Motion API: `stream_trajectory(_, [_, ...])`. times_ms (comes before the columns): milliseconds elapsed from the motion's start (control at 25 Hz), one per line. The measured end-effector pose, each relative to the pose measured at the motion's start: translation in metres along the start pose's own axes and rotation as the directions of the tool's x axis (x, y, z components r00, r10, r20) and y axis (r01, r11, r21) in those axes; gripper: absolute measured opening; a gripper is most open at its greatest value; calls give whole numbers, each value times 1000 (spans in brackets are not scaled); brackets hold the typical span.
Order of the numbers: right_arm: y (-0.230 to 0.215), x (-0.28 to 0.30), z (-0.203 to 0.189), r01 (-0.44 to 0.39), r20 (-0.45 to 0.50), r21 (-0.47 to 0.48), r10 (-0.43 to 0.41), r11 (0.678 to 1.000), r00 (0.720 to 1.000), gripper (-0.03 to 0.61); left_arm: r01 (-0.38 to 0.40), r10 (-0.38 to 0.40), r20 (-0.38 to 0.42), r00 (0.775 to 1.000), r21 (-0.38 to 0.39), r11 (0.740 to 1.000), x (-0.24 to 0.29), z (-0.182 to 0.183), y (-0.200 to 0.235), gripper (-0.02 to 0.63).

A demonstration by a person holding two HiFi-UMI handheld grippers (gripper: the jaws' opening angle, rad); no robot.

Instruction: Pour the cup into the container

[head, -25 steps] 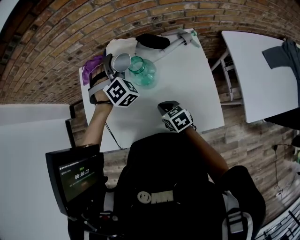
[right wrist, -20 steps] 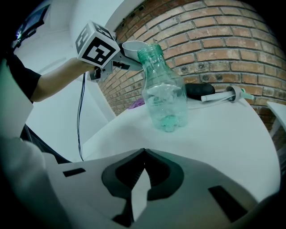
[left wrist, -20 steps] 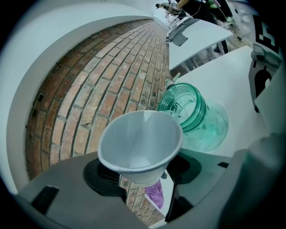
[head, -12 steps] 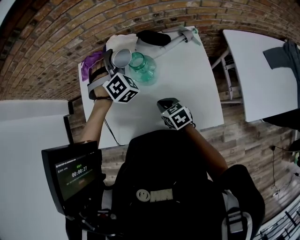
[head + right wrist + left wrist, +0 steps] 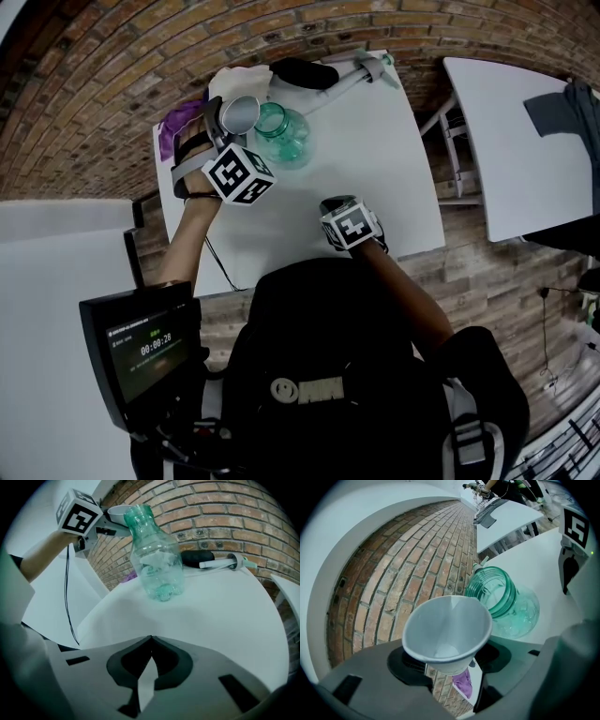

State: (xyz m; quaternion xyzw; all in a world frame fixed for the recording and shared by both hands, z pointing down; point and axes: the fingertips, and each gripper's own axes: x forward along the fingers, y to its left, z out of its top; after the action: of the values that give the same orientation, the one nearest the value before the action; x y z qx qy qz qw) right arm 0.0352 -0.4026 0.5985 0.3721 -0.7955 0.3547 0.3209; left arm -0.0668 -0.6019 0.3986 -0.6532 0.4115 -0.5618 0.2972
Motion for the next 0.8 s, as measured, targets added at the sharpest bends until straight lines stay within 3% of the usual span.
stream_trajectory(280, [-12, 11, -25, 35, -113, 51, -29, 998, 993, 5, -1, 1, 0, 1000, 2, 1000, -1, 0, 0, 293])
stream_trajectory(800, [-10, 12, -24, 20, -108, 62, -14, 998, 994, 5, -18, 18, -5, 1000, 20, 1000, -1, -1, 3, 293])
